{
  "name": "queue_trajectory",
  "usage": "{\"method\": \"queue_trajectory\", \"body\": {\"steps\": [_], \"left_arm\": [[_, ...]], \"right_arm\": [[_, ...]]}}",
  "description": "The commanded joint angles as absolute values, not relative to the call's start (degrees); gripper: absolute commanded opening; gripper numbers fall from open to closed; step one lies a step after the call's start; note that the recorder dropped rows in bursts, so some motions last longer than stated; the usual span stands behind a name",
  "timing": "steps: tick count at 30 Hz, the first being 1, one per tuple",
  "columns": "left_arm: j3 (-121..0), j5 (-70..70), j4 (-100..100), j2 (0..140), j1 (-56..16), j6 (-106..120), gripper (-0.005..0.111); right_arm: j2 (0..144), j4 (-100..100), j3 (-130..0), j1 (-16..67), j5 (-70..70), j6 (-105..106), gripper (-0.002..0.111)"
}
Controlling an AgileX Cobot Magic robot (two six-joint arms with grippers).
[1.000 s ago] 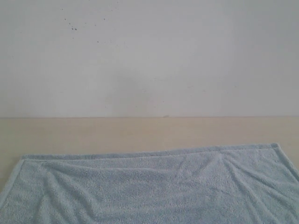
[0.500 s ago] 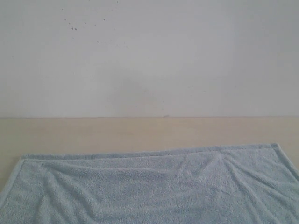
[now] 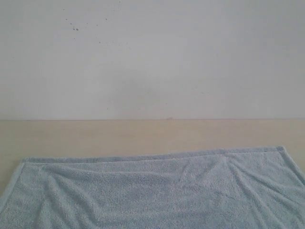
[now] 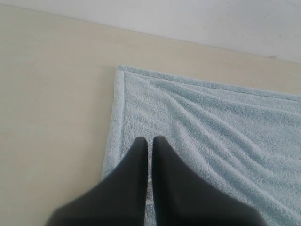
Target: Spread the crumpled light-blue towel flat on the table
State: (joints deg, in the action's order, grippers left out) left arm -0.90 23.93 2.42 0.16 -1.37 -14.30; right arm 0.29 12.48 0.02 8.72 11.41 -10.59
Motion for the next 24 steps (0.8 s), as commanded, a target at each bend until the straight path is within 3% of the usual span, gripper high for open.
{"method": "queue_trajectory", "body": {"steps": [1,24], "left_arm": [[-0.6,23.5,2.3,0.0,-1.3,-14.7,0.004],[0.0,10.1,2.4,0.0,1.1,-14.5,0.004]], "right_arm": [[0.0,12.3,0.0,8.5,11.0,-10.5,0.0],[0.0,12.3,0.0,8.5,11.1,-10.5,0.0]]}}
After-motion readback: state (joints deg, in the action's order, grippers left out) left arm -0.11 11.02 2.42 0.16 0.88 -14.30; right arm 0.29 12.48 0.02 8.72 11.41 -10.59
